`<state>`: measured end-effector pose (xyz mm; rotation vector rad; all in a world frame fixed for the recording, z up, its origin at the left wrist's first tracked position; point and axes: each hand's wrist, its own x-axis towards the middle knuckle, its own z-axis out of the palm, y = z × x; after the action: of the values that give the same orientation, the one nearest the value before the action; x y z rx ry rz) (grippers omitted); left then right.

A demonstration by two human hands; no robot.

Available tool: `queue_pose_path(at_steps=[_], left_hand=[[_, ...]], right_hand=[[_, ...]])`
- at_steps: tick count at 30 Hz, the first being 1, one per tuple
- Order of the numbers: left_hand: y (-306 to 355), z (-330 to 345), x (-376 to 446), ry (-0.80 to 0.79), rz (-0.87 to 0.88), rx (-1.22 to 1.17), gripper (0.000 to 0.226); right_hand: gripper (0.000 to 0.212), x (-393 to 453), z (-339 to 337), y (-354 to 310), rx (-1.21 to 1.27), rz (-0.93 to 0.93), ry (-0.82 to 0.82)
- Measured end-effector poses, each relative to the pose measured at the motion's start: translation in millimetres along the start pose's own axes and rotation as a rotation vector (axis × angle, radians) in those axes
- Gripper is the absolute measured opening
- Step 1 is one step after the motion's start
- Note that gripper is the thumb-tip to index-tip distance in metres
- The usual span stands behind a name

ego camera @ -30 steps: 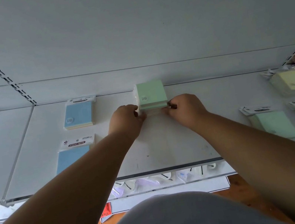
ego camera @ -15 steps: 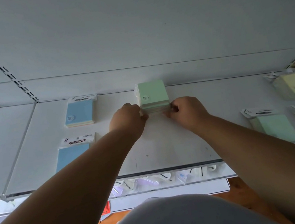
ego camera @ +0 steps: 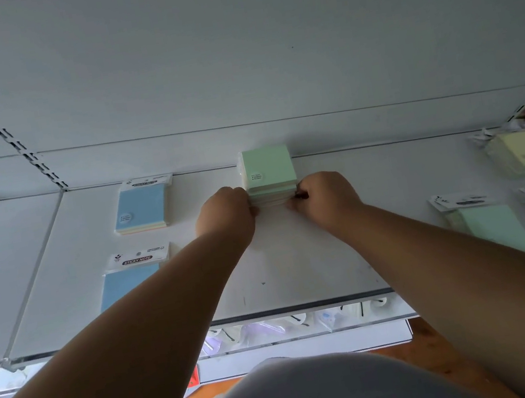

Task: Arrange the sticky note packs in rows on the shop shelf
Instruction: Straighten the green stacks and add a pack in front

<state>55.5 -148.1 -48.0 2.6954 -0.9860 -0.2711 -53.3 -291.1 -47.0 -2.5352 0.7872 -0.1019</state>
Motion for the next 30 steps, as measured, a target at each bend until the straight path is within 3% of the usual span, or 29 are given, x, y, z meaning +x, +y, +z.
queue_pose_path(at_steps=[3, 5, 6, 8, 10, 11, 13, 15, 22, 26, 28, 30], left_hand=[[-5, -3, 0, -0.032, -0.034, -0.063, 0.013], [-12, 0, -5, 0.004, -0.065, -0.262, 0.032], [-13, 1, -8, 0.019, -0.096, -0.433, 0.044], [-5, -4, -14, 0.036, -0.239, -0.955, 0.049], [7, -10, -12, 0.002, -0.425, -1.454, 0.048], [13, -13, -8, -0.038, -0.501, -1.573, 0.050], [19, -11, -2, -0.129, -0.505, -1.568, 0.054], [23, -6, -2, -0.168, -0.476, -1.514, 0.053], [37, 2, 0, -0.209, -0.453, -1.539, 0.053], [41, 3, 1, -0.245, -0.416, -1.497, 0.058], [37, 3, 2, -0.233, -0.342, -1.445, 0.054], [31, 2, -2, -0.162, -0.135, -1.186, 0.046]], right_hand=[[0.017, -2, -4, 4, -0.016, 0.018, -0.023], [0.026, -5, -6, 9, 0.047, 0.038, 0.001], [0.034, -6, -8, 10, 0.157, 0.076, 0.040], [0.037, -5, -9, 5, 0.611, 0.228, 0.128], [0.055, 3, -5, -8, 1.087, 0.395, 0.069], [0.071, 6, -3, -14, 1.192, 0.429, -0.003], [0.086, 10, 5, -24, 1.194, 0.368, -0.119], [0.082, 7, 9, -32, 1.142, 0.356, -0.155], [0.057, 6, 10, -16, 1.202, 0.344, -0.088], [0.061, 4, 5, -10, 1.150, 0.315, -0.079], [0.070, 6, 4, -8, 0.993, 0.283, -0.077], [0.067, -1, 0, -4, 0.670, 0.182, -0.014]])
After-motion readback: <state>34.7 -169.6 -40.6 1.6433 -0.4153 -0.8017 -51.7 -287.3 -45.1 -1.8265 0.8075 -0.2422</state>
